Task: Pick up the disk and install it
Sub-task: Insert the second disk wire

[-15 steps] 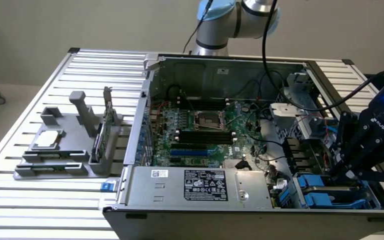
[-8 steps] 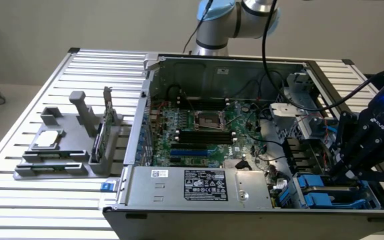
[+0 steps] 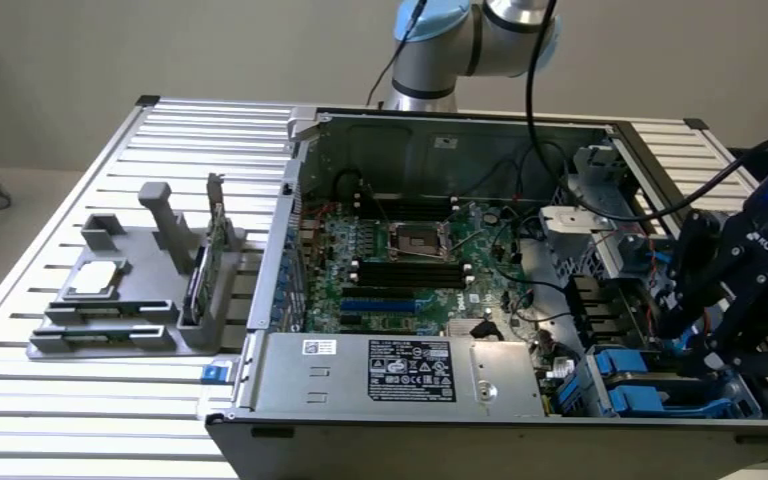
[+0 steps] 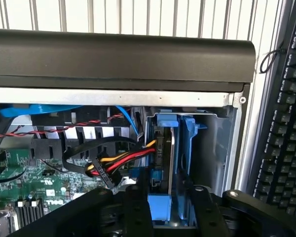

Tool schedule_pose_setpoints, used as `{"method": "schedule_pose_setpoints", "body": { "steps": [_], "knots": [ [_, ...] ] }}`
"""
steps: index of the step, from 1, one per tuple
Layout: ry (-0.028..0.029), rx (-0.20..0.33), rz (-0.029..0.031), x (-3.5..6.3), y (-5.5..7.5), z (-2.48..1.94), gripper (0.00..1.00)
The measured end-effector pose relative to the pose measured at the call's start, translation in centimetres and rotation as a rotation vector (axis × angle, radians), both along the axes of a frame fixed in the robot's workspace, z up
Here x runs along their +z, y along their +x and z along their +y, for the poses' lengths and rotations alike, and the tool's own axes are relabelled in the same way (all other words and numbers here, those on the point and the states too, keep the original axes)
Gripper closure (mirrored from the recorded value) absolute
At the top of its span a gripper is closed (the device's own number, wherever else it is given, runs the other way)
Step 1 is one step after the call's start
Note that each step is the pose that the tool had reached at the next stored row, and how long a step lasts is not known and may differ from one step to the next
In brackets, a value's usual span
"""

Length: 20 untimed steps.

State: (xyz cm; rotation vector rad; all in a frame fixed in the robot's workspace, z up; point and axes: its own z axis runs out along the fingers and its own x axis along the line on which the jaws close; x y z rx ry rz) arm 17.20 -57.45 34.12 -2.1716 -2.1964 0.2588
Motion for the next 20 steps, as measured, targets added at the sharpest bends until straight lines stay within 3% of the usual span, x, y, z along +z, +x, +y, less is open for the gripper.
{"method": "schedule_pose_setpoints", "body": {
  "steps": [5,13,19,20],
  "knots": [
    [-0.0005,0.0,0.0169,0.49,-0.1,-0.03,0.46],
    [-0.0003,0.0,0.0223,0.67,-2.7,-0.04,0.46],
    [-0.0005,0.0,0.023,1.83,-4.2,-0.04,0.73],
    [-0.0004,0.0,0.023,2.14,-4.4,-0.04,0.73]
  ]
}}
